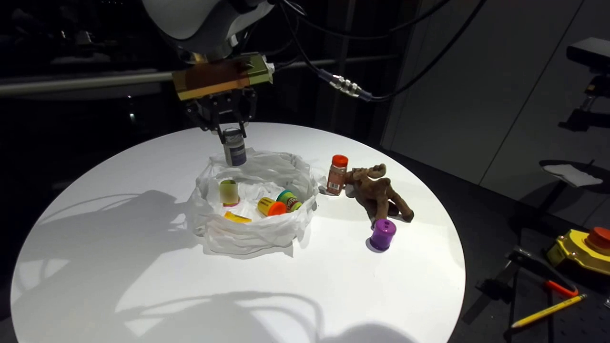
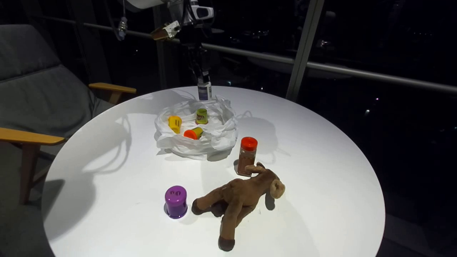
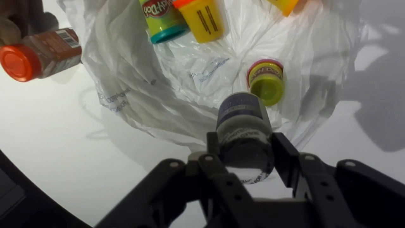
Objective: Remove the contents from the white plastic and put them on the table
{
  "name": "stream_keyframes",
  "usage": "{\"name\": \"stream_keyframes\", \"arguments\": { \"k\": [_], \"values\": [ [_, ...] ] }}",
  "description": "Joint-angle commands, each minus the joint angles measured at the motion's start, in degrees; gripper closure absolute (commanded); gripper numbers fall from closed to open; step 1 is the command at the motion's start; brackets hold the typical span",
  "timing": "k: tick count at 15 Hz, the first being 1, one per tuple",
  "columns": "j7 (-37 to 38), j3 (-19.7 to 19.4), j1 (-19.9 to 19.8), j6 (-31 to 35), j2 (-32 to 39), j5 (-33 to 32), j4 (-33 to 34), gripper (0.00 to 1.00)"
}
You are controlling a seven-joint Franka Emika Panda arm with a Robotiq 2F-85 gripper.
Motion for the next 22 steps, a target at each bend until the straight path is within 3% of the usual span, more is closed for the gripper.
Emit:
{"name": "stream_keyframes", "arguments": {
  "k": [1,5,10,16,20,22],
  "values": [
    [5.30,-1.45,4.10,-0.79,-8.68,-1.97,-13.94,0.80],
    [9.70,-0.28,6.20,2.12,-14.27,-0.75,-24.71,0.80],
    [17.09,3.92,5.45,6.42,-21.03,-2.03,-37.54,0.80],
    [19.66,6.74,4.42,8.45,-29.40,-3.15,-54.73,0.80],
    [22.57,6.77,3.91,15.44,-35.18,-6.48,-67.00,0.80],
    [25.63,5.80,3.28,23.52,-37.73,-11.00,-73.36,0.80]
  ]
}}
